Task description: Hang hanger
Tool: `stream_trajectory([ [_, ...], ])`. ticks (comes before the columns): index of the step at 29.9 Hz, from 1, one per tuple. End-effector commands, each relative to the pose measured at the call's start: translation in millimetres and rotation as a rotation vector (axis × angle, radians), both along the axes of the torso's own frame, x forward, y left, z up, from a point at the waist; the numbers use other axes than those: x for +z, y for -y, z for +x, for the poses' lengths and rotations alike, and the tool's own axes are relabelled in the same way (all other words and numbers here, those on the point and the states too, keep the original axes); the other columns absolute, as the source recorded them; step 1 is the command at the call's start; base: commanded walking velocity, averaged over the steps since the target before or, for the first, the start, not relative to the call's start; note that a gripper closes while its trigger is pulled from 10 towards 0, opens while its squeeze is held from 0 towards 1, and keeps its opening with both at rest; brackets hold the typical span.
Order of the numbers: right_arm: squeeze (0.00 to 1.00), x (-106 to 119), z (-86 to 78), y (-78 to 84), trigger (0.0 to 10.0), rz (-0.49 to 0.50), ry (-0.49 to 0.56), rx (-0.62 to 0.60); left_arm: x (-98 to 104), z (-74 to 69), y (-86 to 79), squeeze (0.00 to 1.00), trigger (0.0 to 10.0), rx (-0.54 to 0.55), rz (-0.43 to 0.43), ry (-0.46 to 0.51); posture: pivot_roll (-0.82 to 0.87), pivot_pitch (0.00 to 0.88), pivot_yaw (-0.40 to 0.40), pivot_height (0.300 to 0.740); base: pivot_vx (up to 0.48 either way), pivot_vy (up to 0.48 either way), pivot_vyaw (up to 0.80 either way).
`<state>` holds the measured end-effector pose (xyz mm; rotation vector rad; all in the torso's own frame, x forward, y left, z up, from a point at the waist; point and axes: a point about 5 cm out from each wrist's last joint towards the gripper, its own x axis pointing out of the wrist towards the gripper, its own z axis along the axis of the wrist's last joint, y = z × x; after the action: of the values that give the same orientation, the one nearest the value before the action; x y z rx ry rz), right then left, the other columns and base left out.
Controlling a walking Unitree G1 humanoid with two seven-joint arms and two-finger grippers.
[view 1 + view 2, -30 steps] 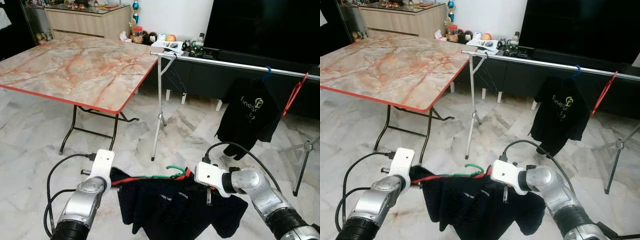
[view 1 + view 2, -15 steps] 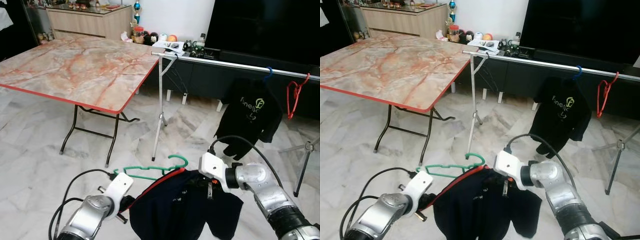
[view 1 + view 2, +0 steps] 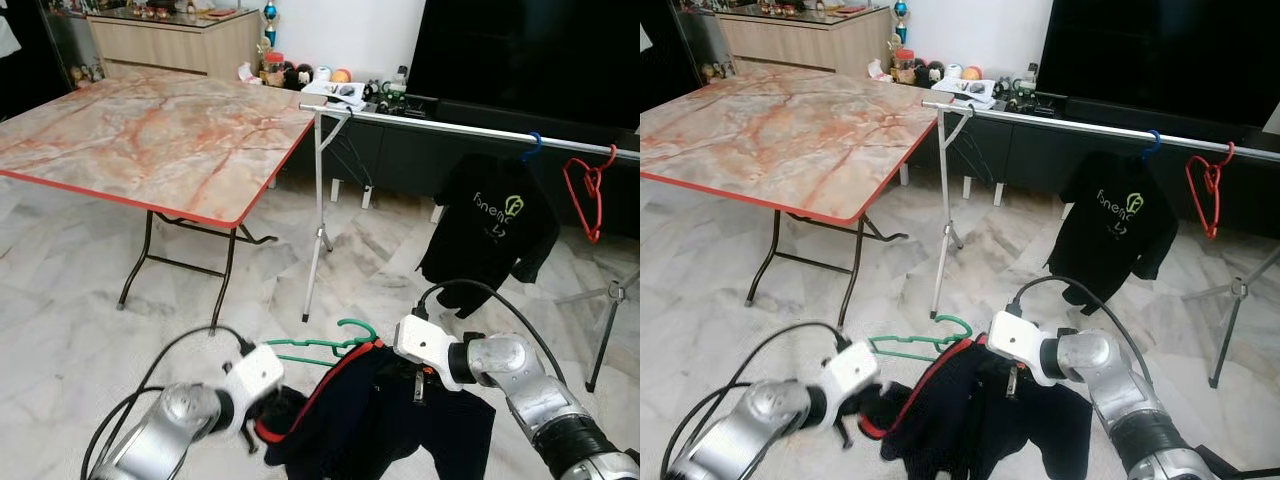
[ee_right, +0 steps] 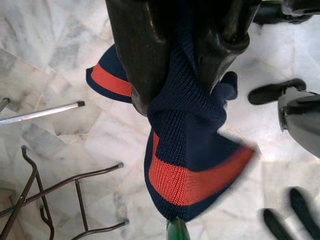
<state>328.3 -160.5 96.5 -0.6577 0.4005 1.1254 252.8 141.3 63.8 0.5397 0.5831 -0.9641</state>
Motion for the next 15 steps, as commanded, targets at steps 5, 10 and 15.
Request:
stream_trajectory([
  [5, 0.0, 0.6, 1.2, -4.8, 10.0, -0.044, 0.006, 0.054, 22.8, -4.4, 0.5, 1.0, 10.0, -0.098, -0.061, 0.045, 0.14, 0.0, -0.069, 0.74, 0.0, 0.0, 0.0],
  [10, 0.0, -10.2, -10.3, -15.3, 10.0, -0.066, -0.093, 0.183, 42.7, 2.2, -1.3, 1.0, 10.0, -0.112, -0.137, 0.088, 0.15, 0.0, -0.074, 0.74, 0.0, 0.0, 0.0],
  [15, 0.0, -14.9, -8.2, -17.9, 10.0, -0.112, -0.089, 0.18, 46.0, 1.7, 1.5, 1.0, 10.0, -0.147, -0.139, 0.095, 0.15, 0.0, -0.076, 0.74, 0.0, 0.0, 0.0],
])
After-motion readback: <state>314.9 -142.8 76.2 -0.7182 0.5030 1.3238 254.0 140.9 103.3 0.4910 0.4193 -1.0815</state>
